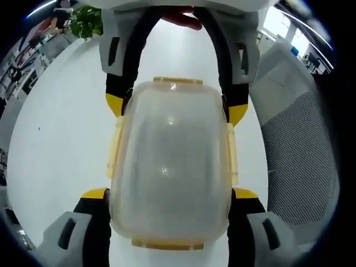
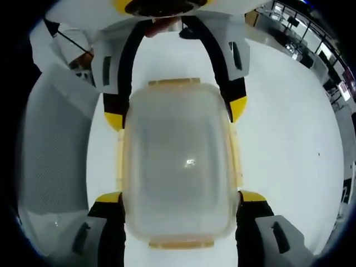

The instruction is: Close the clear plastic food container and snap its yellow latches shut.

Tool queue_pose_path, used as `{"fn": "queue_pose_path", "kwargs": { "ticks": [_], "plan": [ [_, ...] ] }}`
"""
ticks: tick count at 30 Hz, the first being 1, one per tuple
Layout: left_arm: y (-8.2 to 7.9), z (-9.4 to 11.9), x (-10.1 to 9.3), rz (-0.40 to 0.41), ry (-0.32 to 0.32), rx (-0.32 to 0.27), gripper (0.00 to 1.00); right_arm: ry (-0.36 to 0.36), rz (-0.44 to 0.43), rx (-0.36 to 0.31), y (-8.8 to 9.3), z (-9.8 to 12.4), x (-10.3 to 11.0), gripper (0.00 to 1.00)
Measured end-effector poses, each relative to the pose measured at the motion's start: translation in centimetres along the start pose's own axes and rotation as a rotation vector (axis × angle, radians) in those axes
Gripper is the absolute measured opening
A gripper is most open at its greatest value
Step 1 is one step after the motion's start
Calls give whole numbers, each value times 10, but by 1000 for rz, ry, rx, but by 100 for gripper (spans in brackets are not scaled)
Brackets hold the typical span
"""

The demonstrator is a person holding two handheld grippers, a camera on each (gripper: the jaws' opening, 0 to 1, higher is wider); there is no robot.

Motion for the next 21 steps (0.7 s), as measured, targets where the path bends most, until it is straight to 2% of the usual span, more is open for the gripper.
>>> {"fn": "queue_pose_path", "kwargs": {
  "ticks": [10,21],
  "plan": [
    [0,-1,9,-9,7,3,89,-9,-6,-18,-1,1,-9,83],
    [2,-1,22,-16,8,-2,89,-16,-4,-8,-5,0,-21,84]
  ]
}}
Point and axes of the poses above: the point that each gripper's makers call its tool centre point, and the gripper's own axes: z roughly backward along the fingers, x roughly to its left, y roughly out of its underside, the point moved 5 cm from there along z, roughly backward along the fingers, and after that the axes turned 11 degrees about -z, right-handed, at the moved point
